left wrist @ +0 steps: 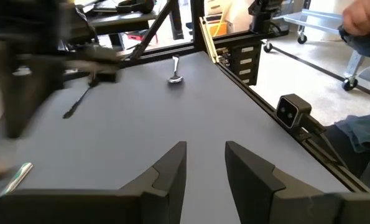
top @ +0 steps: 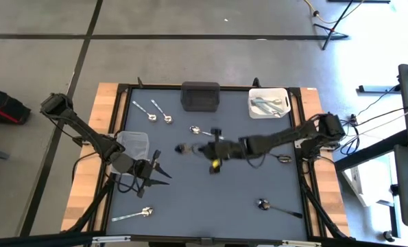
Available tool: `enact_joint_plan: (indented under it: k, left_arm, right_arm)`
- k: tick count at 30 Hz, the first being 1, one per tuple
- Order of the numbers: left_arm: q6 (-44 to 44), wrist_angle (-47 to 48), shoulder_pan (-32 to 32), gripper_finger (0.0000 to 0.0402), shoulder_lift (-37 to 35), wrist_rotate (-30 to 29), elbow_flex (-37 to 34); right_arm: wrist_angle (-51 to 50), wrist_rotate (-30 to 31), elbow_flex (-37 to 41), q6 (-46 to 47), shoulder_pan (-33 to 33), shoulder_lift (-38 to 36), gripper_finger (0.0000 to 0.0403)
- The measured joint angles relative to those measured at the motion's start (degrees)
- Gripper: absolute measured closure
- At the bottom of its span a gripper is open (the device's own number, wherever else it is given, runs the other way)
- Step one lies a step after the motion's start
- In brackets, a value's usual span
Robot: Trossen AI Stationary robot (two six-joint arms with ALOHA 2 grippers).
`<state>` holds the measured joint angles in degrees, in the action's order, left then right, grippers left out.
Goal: Sort silverware by color (type)
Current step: Put the left black spoon into the black bin
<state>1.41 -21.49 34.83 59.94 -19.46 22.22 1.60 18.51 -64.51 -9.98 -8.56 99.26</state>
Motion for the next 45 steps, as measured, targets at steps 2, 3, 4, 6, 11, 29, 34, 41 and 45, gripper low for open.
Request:
enact_joint_plan:
  k: [2, 3, 4, 6, 11, 29, 34, 41, 45]
  left_arm:
    - [0.0, 0.0, 0.0, 0.0296, 0.0, -0.7, 0.0]
    - [0.0, 0.0, 0.0, 0.0296, 0.0, -1.1, 0.0]
    - [0.0, 0.0, 0.0, 0.0296, 0.0, -1.6, 0.0]
    - [0.0, 0.0, 0.0, 0.0296, 0.0, -2.4, 0.0]
    - [0.0, 0.0, 0.0, 0.0296, 0.0, -4.0, 0.0]
    - [-2.3, 0.0, -3.9, 0.0296, 0.0, -3.7, 0.0]
    - [-3.4, 0.0, -4.6, 0.0296, 0.0, -3.7, 0.0]
    - [-2.7, 0.0, -5.1, 0.0296, 0.0, -3.5, 0.0]
    - [-1.0, 0.0, -5.1, 0.0296, 0.0, -2.0, 0.0]
  right_arm:
    - [0.6, 0.0, 0.0, -1.5, 3.9, -0.1, 0.0397]
    - [0.4, 0.0, 0.0, -2.3, 5.9, -0.1, 0.0397]
    - [0.4, -0.3, 0.0, -2.6, 8.0, 0.0, 0.0397]
    - [1.5, -2.4, 0.0, -2.7, 12.3, 0.1, 0.0399]
    - [5.1, -4.4, 0.0, -4.2, 21.0, 0.1, 0.0399]
    - [24.9, -23.1, -0.1, -5.0, 36.9, 9.7, 0.0398]
    - [27.0, -23.1, -0.1, -5.6, 37.2, 12.1, 0.0398]
    - [31.2, -22.6, -0.1, -5.8, 37.2, 14.4, 0.0398]
    - [30.6, -22.2, -0.1, -7.3, 37.1, 14.4, 0.0391]
